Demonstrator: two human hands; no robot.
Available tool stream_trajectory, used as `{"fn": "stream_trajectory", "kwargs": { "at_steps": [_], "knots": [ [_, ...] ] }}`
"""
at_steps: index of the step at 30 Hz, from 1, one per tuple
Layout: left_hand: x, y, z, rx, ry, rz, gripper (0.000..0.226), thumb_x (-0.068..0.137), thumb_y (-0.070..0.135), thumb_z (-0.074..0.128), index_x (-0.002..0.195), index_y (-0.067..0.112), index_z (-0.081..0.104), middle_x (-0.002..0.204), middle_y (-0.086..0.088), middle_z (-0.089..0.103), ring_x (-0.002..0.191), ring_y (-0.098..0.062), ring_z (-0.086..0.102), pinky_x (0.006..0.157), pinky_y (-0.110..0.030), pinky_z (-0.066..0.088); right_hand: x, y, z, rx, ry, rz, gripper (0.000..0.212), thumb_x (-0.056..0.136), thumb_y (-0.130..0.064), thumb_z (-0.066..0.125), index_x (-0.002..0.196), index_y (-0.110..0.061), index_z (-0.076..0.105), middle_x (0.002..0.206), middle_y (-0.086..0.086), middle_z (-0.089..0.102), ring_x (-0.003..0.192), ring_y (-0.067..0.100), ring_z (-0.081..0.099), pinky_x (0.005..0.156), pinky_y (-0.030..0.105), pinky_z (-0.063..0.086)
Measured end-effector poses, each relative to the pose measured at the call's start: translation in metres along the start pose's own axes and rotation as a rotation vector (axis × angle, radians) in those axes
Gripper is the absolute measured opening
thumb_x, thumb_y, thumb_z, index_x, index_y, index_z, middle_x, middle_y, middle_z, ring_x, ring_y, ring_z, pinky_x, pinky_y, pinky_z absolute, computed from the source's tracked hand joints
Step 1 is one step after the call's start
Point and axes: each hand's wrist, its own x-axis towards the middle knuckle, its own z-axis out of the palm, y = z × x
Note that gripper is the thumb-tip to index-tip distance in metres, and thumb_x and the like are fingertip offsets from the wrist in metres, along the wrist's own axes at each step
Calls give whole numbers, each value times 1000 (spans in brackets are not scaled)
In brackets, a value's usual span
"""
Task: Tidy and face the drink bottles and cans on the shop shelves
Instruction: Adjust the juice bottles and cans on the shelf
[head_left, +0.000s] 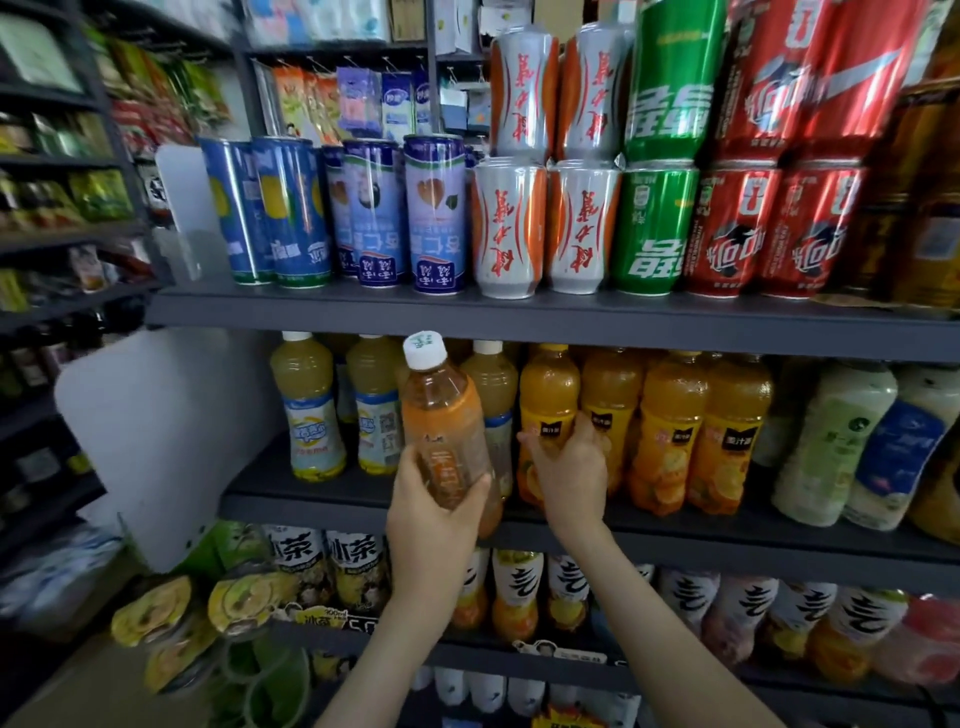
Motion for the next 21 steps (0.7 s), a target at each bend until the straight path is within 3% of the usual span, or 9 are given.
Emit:
{"fn": "stream_trajectory", "kwargs": {
  "at_steps": [4, 7, 10, 12, 15, 18, 21],
  "knots": [
    [-2, -2, 0, 14, -60, -24, 69, 73, 32, 78, 132, 20, 44, 118, 5, 58, 107, -12, 56, 87, -27, 47, -8, 3, -1, 9, -128, -12, 78, 81, -11, 72, 142, -1, 25, 141, 18, 38, 133, 29, 35, 104, 27, 32],
    [-7, -4, 2, 29, -119, -26, 70, 73, 31, 78, 133, 19, 44, 117, 4, 58, 107, -14, 56, 86, -25, 45, -22, 2, -10, 46, -170, 22, 77, 89, -12, 63, 148, -7, 14, 151, 12, 26, 139, 24, 25, 106, 27, 29],
    [-16, -1, 4, 46, -173, 6, 68, 74, 32, 77, 132, 18, 44, 113, 7, 57, 104, -10, 55, 82, -21, 43, -39, -1, -31, 189, -164, -13, 59, 92, -24, 59, 143, -13, 31, 139, 4, 44, 126, 15, 43, 96, 22, 39],
    [-23, 1, 7, 22, -218, 15, 64, 74, 36, 76, 128, 22, 45, 106, 13, 55, 99, -7, 55, 79, -20, 42, -53, -1, -51, 309, -250, -18, 50, 91, -34, 58, 135, -16, 44, 126, -3, 56, 114, 5, 52, 94, 25, 47],
    [-37, 6, 17, -21, -338, 1, 58, 75, 44, 72, 125, 31, 45, 96, 23, 54, 93, -2, 57, 76, -19, 46, -70, 5, -82, 381, -422, -2, 57, 83, -49, 64, 131, -23, 49, 123, -13, 58, 111, -2, 54, 92, 25, 49],
    [-55, 16, 35, -45, -458, 8, 51, 79, 37, 70, 119, 43, 39, 87, 29, 50, 80, 9, 51, 67, -10, 42, -75, 16, -105, 285, -399, 48, 51, 77, -38, 74, 121, -38, 47, 116, -24, 55, 107, -9, 52, 86, 12, 45],
    [-78, 30, 61, -69, -577, 13, 38, 80, 37, 68, 106, 50, 43, 86, 28, 55, 79, 9, 55, 64, -9, 44, -75, 33, -128, 198, -290, 145, 53, 73, -37, 78, 117, -31, 50, 109, -17, 60, 100, -4, 57, 80, 11, 46]
  ]
}}
